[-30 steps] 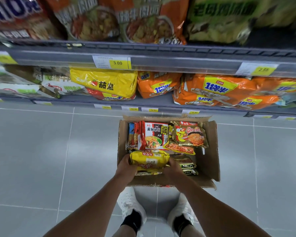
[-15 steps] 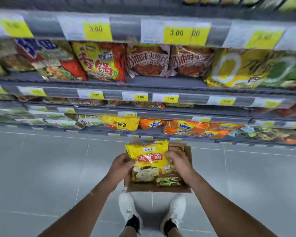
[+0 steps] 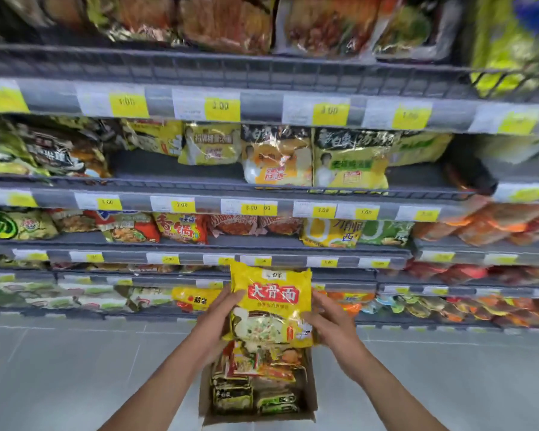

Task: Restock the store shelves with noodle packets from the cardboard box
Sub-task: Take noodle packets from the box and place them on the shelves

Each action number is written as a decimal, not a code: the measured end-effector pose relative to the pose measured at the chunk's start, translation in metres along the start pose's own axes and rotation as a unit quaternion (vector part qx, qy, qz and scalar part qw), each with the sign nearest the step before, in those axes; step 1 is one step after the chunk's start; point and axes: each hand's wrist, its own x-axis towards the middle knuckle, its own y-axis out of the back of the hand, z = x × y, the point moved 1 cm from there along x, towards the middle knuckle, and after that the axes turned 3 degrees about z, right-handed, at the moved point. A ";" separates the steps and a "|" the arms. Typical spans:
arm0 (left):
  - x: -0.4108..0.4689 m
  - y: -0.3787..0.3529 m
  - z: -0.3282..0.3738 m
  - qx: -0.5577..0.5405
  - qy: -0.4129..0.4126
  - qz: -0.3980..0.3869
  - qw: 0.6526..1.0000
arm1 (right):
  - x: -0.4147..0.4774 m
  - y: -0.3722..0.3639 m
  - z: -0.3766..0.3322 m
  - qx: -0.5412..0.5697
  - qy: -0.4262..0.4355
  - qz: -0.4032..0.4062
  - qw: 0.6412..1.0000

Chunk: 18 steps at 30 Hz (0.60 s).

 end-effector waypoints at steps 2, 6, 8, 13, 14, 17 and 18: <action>-0.012 -0.014 0.002 -0.031 0.023 -0.001 0.999 | -0.011 0.011 -0.017 0.002 -0.004 0.026 1.000; -0.034 -0.047 0.015 -0.062 0.058 -0.038 0.996 | -0.028 0.041 -0.048 0.006 -0.012 0.048 0.999; -0.043 -0.061 0.019 -0.110 0.076 -0.066 0.989 | -0.031 0.055 -0.058 0.018 0.002 0.065 0.998; -0.073 -0.098 0.026 -0.129 0.048 -0.147 0.979 | -0.049 0.083 -0.079 0.011 0.021 0.075 0.997; -0.077 -0.103 0.026 -0.111 0.023 -0.151 0.982 | -0.051 0.086 -0.081 0.007 0.028 0.070 0.997; -0.091 -0.104 0.028 -0.081 -0.025 -0.157 0.984 | -0.056 0.088 -0.093 -0.002 0.047 0.041 0.998; -0.088 -0.099 0.029 -0.106 -0.027 -0.159 0.981 | -0.056 0.086 -0.099 -0.007 0.053 0.033 0.998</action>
